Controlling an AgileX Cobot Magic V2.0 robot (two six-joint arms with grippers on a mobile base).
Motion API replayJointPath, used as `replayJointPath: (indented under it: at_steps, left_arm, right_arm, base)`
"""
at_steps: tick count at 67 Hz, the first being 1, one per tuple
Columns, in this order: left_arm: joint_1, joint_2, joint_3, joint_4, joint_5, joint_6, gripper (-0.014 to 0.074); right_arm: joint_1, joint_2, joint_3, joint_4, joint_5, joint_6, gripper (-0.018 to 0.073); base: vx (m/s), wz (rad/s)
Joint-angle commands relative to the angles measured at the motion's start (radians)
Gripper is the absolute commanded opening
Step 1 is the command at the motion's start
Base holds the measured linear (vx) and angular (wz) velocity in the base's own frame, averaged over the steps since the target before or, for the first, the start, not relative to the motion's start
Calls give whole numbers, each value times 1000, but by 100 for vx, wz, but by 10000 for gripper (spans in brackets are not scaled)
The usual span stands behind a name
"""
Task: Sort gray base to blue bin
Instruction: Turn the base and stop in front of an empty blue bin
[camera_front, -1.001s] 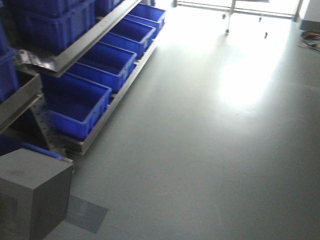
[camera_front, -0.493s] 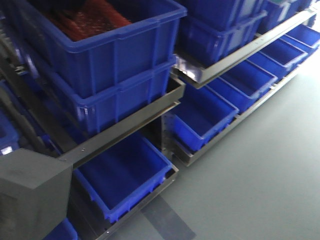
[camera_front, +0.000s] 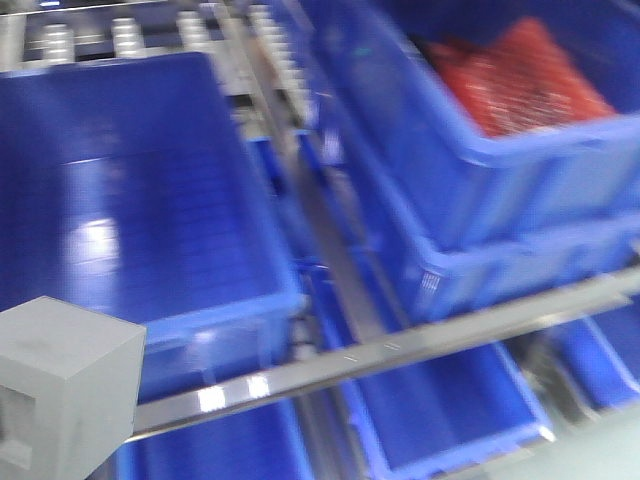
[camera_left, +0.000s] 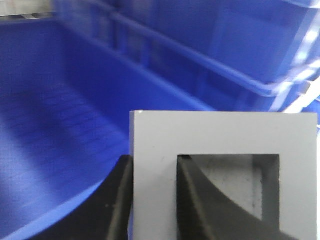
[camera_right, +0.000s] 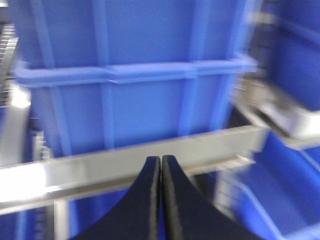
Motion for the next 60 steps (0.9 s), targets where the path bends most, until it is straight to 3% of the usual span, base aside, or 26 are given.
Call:
replayJointPath:
  at_steps: [1,27,60]
  left_arm:
    - [-8,8,-32,-11,-103,-9,-7]
    - [-8,8,-32,-11,-103,-9,-7]
    - [-8,8,-32,-11,-103,-9,-7]
  right_arm:
    - [-2,-7,6,-9,-80,-12,-5]
    - [-2,-7,6,-9,-80,-12,-5]
    - [-2,-7,6,-9,-82,-12,-5]
  base:
    - [16,79]
    - [14,65]
    - [12,13]
